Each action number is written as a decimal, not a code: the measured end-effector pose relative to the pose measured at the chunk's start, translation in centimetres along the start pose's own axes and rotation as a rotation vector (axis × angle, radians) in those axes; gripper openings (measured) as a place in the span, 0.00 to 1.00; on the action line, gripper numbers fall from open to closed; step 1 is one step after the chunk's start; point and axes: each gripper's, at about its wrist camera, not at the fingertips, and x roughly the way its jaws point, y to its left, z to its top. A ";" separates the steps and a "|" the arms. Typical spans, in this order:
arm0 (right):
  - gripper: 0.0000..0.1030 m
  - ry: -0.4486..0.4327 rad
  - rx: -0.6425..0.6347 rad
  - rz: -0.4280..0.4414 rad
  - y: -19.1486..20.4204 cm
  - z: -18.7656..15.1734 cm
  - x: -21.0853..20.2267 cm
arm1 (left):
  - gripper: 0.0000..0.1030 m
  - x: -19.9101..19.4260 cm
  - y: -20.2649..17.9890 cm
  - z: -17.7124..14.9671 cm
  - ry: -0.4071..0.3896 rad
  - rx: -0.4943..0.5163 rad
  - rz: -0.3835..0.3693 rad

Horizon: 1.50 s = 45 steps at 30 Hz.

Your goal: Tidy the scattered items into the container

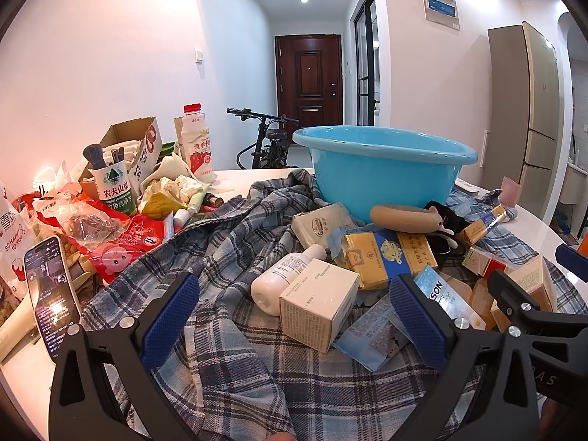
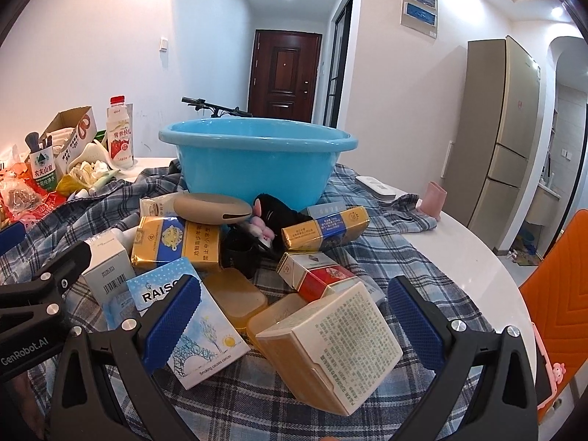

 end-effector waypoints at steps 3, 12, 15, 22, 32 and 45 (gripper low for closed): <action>1.00 0.000 0.000 0.001 0.0 0.0 0.0 | 1.00 0.0 -0.1 0.0 0.000 0.000 0.001; 1.00 0.001 -0.001 0.000 0.0 0.0 0.1 | 1.00 0.0 -0.1 0.0 0.000 0.000 0.000; 1.00 0.003 -0.002 0.000 0.0 0.0 0.1 | 1.00 0.0 -0.1 0.0 0.000 0.000 0.000; 1.00 0.005 -0.002 -0.003 -0.1 -0.1 0.3 | 1.00 0.0 -0.1 0.0 0.000 0.000 0.000; 1.00 0.006 -0.003 -0.003 -0.1 -0.1 0.3 | 1.00 0.0 -0.1 0.0 -0.001 0.001 0.000; 1.00 0.007 -0.005 -0.004 -0.1 -0.1 0.3 | 1.00 0.0 -0.1 -0.1 -0.002 0.001 -0.001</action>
